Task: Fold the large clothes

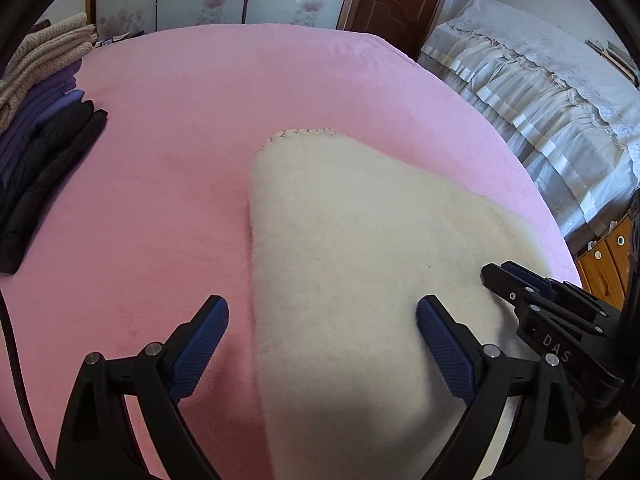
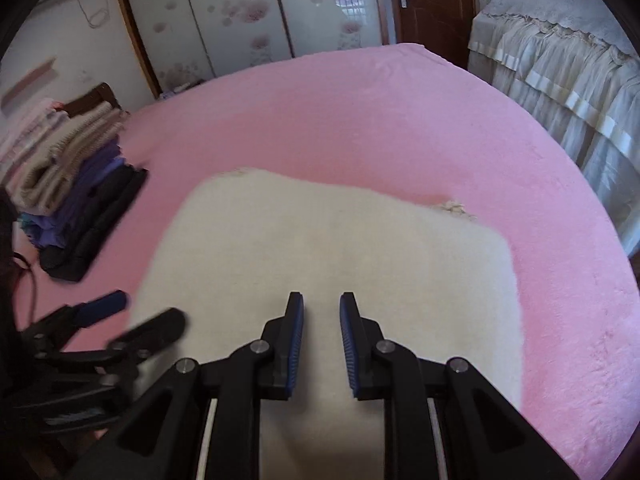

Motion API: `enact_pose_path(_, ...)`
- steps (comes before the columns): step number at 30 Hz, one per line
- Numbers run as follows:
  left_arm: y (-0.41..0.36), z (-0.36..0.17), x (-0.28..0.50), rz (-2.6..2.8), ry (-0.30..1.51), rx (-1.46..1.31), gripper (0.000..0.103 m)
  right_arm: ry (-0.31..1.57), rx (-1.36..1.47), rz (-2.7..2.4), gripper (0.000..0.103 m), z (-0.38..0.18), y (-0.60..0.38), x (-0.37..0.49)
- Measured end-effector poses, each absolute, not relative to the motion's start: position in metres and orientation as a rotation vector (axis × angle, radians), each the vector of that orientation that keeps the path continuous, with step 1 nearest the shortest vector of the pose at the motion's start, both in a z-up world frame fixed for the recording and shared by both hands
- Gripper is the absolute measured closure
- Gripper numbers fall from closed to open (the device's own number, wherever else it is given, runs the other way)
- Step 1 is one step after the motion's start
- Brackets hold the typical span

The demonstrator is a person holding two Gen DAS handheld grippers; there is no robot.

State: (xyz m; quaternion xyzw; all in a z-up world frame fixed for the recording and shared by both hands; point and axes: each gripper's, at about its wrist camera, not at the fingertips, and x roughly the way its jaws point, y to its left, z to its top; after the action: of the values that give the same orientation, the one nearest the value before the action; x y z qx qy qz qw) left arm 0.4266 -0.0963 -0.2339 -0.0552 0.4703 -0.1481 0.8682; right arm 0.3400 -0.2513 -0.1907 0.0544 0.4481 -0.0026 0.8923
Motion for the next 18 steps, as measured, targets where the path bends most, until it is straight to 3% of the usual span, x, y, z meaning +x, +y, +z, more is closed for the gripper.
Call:
enact_pose_path(3,-0.093,-0.243,0.432,-0.326,0.997,-0.151,0.0,0.952,0.042,-0.097,0.08,-0.205,-0.281,0.337)
enact_pose_path(5,-0.091,-0.245,0.434,-0.343,1.004,-0.168,0.0,0.943,0.049,-0.102,0.096,-0.205,-0.299,0.328)
enact_pose_path(10,-0.091,-0.238,0.43,-0.316,1.009,-0.138,0.001,0.934,0.061,-0.098,0.099,-0.194,-0.31,0.309)
enact_pose_path(13,-0.097,-0.22,0.421,-0.291,1.006,-0.07,0.001,0.914,0.032,-0.094,0.089,-0.177,-0.297,0.296)
enact_pose_path(15,-0.099,-0.204,0.412,-0.303,0.994,-0.036,0.001,0.889,0.029,-0.072,0.075,-0.162,-0.291,0.288)
enact_pose_path(17,-0.101,-0.188,0.403,-0.32,0.968,-0.02,0.001,0.847,0.037,-0.055,0.049,-0.144,-0.287,0.276)
enact_pose_path(18,-0.101,-0.177,0.398,-0.325,0.954,-0.012,0.001,0.827,0.037,-0.052,0.043,-0.135,-0.286,0.27)
